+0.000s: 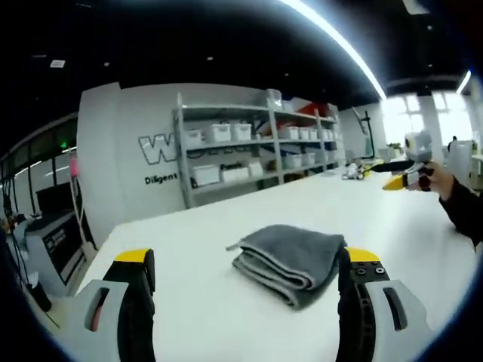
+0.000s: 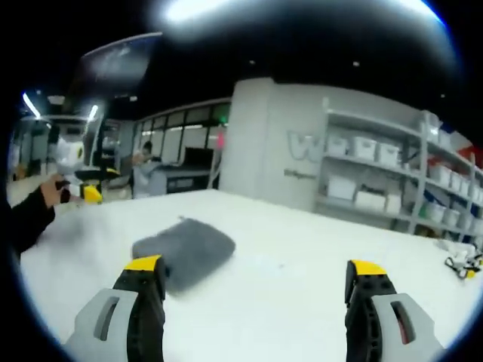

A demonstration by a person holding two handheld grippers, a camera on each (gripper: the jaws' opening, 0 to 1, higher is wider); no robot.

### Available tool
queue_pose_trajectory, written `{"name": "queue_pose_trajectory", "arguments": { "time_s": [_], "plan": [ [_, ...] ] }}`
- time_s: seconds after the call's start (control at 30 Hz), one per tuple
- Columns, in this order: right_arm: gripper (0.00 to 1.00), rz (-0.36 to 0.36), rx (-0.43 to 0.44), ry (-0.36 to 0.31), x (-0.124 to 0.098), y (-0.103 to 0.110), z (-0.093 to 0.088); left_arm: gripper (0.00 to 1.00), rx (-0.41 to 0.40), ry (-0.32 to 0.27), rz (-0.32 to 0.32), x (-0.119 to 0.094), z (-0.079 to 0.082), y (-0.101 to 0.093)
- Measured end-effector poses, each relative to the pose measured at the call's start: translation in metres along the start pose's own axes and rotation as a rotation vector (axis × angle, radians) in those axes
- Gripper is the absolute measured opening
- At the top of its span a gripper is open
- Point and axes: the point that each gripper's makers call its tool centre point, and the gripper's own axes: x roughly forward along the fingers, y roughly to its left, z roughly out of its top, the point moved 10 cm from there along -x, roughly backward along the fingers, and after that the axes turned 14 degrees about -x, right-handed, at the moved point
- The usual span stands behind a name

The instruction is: Open the folded towel by lifting each exposed corner and separating the folded layers until the towel lies flat within the target outline without major curled edges

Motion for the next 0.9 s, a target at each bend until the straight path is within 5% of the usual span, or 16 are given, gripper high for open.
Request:
{"name": "queue_pose_trajectory", "arguments": {
  "time_s": [0.13, 0.63, 0.9],
  "plan": [
    [1.0, 0.025, -0.023, 0.001, 0.004, 0.012, -0.001, 1.0, -0.012, 0.02, -0.01, 0.005, -0.017, -0.003],
    [1.0, 0.041, 0.04, -0.013, 0.019, 0.017, -0.014, 0.98, -0.018, 0.032, -0.008, 0.022, -0.039, -0.008],
    [1.0, 0.077, 0.003, -0.019, 0.04, 0.044, -0.021, 0.94, 0.021, 0.077, -0.014, 0.033, -0.051, -0.019]
  ]
}}
